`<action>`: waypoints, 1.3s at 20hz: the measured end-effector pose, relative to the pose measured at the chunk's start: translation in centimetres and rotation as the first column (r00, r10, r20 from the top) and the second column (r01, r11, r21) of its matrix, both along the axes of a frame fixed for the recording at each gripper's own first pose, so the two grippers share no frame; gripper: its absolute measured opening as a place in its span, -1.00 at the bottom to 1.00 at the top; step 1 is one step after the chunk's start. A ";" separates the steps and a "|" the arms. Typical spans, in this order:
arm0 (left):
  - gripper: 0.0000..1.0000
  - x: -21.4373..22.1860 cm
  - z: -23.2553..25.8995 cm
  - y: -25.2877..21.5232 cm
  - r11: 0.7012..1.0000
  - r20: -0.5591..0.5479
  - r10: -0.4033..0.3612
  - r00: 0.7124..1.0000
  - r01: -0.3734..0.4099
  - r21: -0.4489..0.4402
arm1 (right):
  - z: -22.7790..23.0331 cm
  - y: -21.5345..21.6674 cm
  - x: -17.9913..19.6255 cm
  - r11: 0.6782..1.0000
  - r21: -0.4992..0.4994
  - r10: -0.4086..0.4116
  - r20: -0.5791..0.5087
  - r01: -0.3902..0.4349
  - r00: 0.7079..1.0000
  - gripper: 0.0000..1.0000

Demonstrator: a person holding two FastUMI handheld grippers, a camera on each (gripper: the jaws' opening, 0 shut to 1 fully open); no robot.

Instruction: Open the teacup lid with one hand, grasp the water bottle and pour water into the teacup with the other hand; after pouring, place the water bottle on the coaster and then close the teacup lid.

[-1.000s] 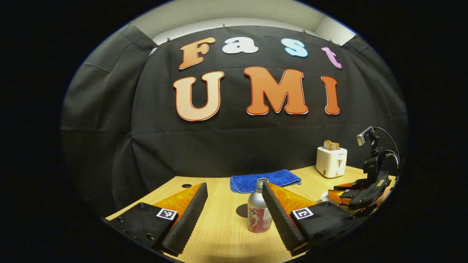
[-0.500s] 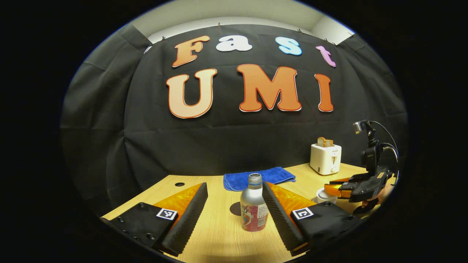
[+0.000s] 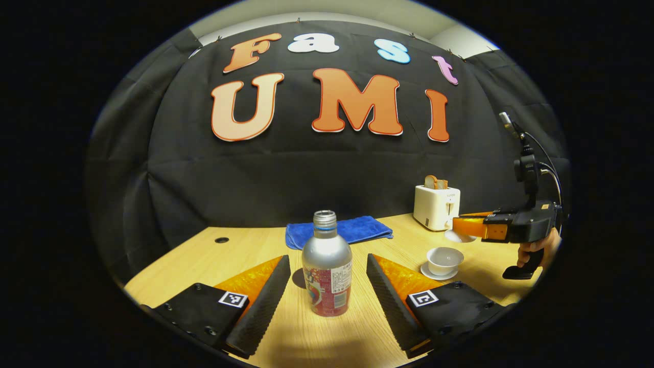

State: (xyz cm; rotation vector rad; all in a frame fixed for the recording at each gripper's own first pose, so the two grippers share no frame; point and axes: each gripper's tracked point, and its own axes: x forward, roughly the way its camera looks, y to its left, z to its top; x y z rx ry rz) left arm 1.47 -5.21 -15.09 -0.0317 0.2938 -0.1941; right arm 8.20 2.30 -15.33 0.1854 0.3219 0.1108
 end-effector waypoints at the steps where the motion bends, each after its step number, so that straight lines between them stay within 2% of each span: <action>1: 0.96 0.2 -1.0 0.1 1.000 -0.027 0.005 1.000 -0.005 -0.006 | 0.5 -0.3 -0.1 1.000 0.001 -0.005 0.008 0.005 1.000 -0.63; 7: 0.96 2.3 -5.5 0.2 1.000 -0.119 0.007 0.993 -0.005 0.010 | 3.0 -1.9 -0.9 1.000 0.000 -0.031 0.057 0.031 0.998 -0.64; 13: 0.97 4.4 -8.1 -0.9 1.000 -0.147 -0.017 0.989 0.021 0.023 | 4.2 -3.2 -1.6 0.999 -0.003 -0.052 0.079 0.052 0.996 -0.64; 16: 0.96 4.9 -7.8 -0.8 0.999 -0.129 -0.017 0.992 0.021 0.029 | 4.2 -3.9 -2.1 0.998 0.001 -0.067 0.077 0.067 0.995 -0.64; 17: 0.92 4.9 -8.0 -0.6 0.999 -0.135 -0.007 0.991 0.011 0.034 | 4.1 -4.4 -2.2 0.997 0.002 -0.075 0.076 0.075 0.994 -0.63; 18: 0.72 5.0 -8.0 -0.8 0.999 -0.131 -0.016 0.991 0.021 0.037 | 4.0 -4.7 -2.3 0.997 0.003 -0.080 0.074 0.080 0.994 -0.63; 19: 0.71 5.1 -7.7 -1.0 0.999 -0.125 -0.021 0.992 0.026 0.041 | 4.0 -5.0 -2.3 0.996 0.006 -0.086 0.073 0.086 0.994 -0.63; 23: 0.65 5.5 -7.1 -1.3 0.987 -0.132 -0.041 0.990 0.061 0.148 | 3.8 -6.1 -2.9 0.995 0.009 -0.101 0.068 0.100 0.993 -0.63; 26: 0.65 5.8 -6.2 -1.6 0.958 -0.116 -0.065 0.991 0.095 0.270 | 3.9 -6.8 -3.1 0.994 0.010 -0.107 0.071 0.107 0.992 -0.63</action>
